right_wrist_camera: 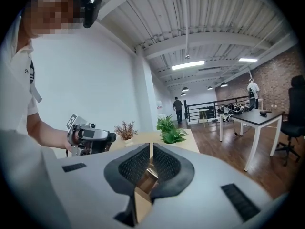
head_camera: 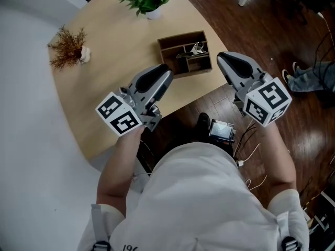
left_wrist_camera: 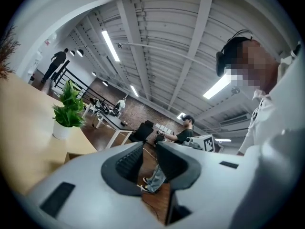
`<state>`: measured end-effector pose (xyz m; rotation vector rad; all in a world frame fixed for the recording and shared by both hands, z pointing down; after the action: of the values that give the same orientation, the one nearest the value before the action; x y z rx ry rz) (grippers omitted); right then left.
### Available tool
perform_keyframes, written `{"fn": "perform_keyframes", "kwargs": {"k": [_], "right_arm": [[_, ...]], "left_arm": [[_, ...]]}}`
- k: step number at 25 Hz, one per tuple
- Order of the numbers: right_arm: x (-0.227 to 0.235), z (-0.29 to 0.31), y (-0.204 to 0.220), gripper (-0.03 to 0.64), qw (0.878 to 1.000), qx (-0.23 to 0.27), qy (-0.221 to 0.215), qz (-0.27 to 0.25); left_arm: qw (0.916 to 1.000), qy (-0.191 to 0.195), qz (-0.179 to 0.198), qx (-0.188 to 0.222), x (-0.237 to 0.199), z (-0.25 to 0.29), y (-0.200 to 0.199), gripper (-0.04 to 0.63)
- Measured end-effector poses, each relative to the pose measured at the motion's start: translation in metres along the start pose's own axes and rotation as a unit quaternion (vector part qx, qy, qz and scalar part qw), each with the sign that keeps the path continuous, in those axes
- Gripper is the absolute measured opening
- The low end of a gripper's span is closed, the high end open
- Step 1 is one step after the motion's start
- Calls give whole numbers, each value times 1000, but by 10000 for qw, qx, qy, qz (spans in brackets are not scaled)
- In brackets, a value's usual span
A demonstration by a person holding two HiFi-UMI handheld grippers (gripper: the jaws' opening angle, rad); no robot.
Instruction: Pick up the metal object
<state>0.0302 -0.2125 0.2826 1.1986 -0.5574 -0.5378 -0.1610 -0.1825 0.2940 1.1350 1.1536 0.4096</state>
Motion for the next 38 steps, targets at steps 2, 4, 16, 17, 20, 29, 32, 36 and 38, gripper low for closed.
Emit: {"fn": "perform_keyframes", "kwargs": {"k": [2,4,16,17,20,29,32,36,38], "right_arm": [[2,6,-5,3,10000,12,-29,-51],[5,13,-9,3,9999,11,-62,-115],[17,52,6,3,9955,-457,-172,-814],[17,56,12,3,9943,-558,-173,-896],[21,64,33,3,9901,-858,-168,-1098],[32,78,81,26,9767,-1534,-218,-1485],[35,84,92,33,9714,-1719,-263,-1617],[35,93,105,43,9643,-1903,-391,-1800],[37,98,112,46,9585,-2010,-426,-1975]], "left_arm": [[10000,-12,55,7,-4,5,-6,69],[9999,-22,111,13,-8,9,-13,69],[9962,-240,408,-737,-49,34,3,69],[9953,-275,383,-842,-53,36,9,69],[9931,-378,272,-1081,-66,39,28,69],[9854,-658,-35,-1568,-94,41,67,71],[9830,-732,-123,-1681,-102,40,76,71],[9809,-817,-165,-1759,-112,41,83,97],[9807,-799,-192,-1774,-115,42,86,106]]}}
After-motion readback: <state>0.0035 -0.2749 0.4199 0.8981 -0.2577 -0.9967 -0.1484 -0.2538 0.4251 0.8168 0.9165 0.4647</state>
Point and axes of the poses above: the fingertips, and each gripper's own axes: z forward along the fingers, x to its right, y out of its underside, the point moved 4 cm from there along -z, backward along the fingers, and after that the axes turned 7 degrees about y, right-handed, at the moved point
